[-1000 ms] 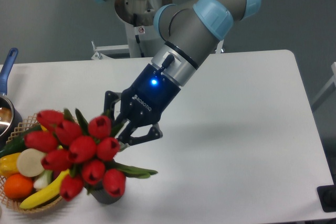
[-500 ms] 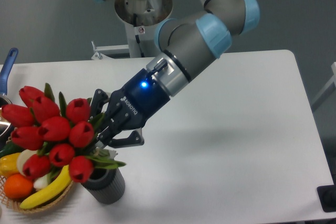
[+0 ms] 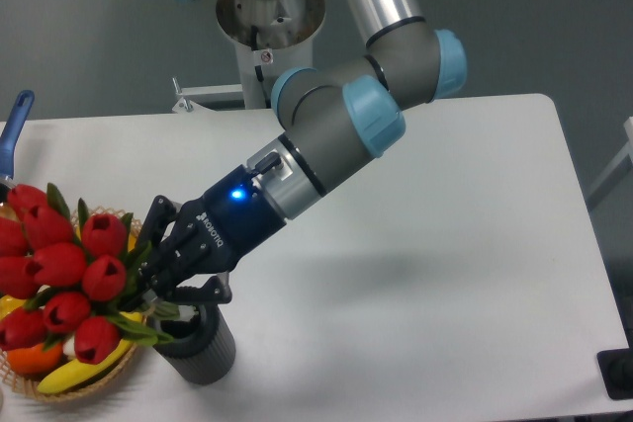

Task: Insert the flowers into the vase
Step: 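Lower the tulip stems down into the dark grey vase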

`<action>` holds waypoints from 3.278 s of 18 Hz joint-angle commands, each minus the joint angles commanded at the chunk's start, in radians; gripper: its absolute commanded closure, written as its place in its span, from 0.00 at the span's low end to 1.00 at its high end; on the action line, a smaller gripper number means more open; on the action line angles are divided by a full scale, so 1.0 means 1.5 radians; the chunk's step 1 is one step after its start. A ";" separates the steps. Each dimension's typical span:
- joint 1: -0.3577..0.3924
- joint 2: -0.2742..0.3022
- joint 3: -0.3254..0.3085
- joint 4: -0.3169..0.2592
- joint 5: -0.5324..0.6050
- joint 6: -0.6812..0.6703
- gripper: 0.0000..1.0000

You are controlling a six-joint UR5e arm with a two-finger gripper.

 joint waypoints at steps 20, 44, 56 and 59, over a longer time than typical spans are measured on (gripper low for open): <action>0.014 -0.004 -0.104 -0.001 0.024 0.101 0.89; 0.028 -0.011 -0.179 -0.001 0.071 0.169 0.05; 0.042 0.003 -0.194 -0.002 0.071 0.167 0.00; 0.048 0.012 -0.203 -0.002 0.071 0.165 0.00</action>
